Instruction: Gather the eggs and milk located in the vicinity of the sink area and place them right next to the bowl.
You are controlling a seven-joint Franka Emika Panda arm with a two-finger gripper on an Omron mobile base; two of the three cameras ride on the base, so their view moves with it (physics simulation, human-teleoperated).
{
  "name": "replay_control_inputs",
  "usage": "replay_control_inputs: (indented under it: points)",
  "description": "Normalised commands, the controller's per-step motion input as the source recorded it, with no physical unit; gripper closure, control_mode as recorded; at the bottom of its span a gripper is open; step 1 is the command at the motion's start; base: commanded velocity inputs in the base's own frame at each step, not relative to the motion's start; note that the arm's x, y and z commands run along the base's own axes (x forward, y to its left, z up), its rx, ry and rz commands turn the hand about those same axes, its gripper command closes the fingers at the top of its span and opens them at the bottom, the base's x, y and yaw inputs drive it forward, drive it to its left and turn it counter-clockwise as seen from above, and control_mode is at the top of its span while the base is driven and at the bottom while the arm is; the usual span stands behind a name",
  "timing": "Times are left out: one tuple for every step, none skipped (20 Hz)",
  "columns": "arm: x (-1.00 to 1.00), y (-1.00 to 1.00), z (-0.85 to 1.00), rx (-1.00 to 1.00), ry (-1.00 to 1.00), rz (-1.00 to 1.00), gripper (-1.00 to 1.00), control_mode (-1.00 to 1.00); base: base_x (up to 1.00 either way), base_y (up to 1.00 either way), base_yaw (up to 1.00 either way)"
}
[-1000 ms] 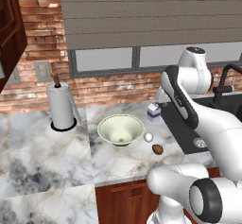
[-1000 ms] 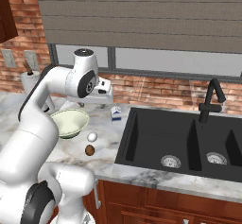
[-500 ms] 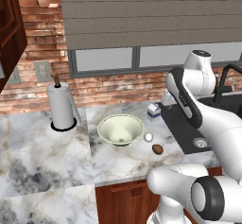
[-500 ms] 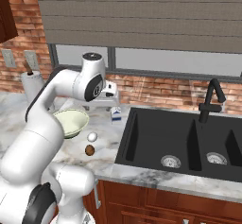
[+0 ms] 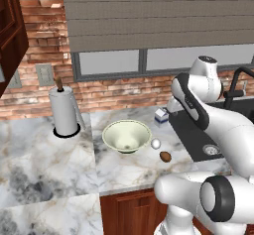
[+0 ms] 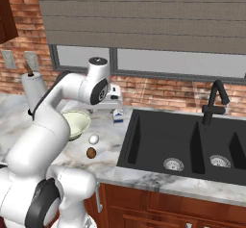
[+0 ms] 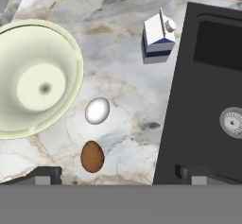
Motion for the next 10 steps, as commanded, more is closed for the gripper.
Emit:
replay_control_inputs:
  points:
    - [0.29,0.0,-0.17,0.0,0.0,0.04,-1.0,-1.0,0.0,0.0,0.0]
    - [0.29,0.0,-0.15,0.0,0.0,0.04,-1.0,-1.0,0.0,0.0,0.0]
    - [0.29,0.0,-0.14,0.0,0.0,0.04,-1.0,-1.0,0.0,0.0,0.0]
    - [0.28,0.0,-0.1,0.0,0.0,0.03,-1.0,-1.0,0.0,0.0,0.0]
    - [0.28,0.0,-0.07,0.0,0.0,0.02,-1.0,-1.0,0.0,0.0,0.0]
    - [0.27,0.0,-0.06,0.0,0.0,0.02,-1.0,-1.0,0.0,0.0,0.0]
    - [0.27,0.0,-0.05,0.0,0.0,0.02,-1.0,-1.0,0.0,0.0,0.0]
    - [0.24,0.0,-0.04,0.0,0.0,0.02,-1.0,-1.0,0.0,0.0,0.0]
    - [0.23,0.0,-0.05,0.0,0.0,0.01,-1.0,-1.0,0.0,0.0,0.0]
    - [0.23,0.0,-0.06,0.0,0.0,0.01,-1.0,-1.0,0.0,0.0,0.0]
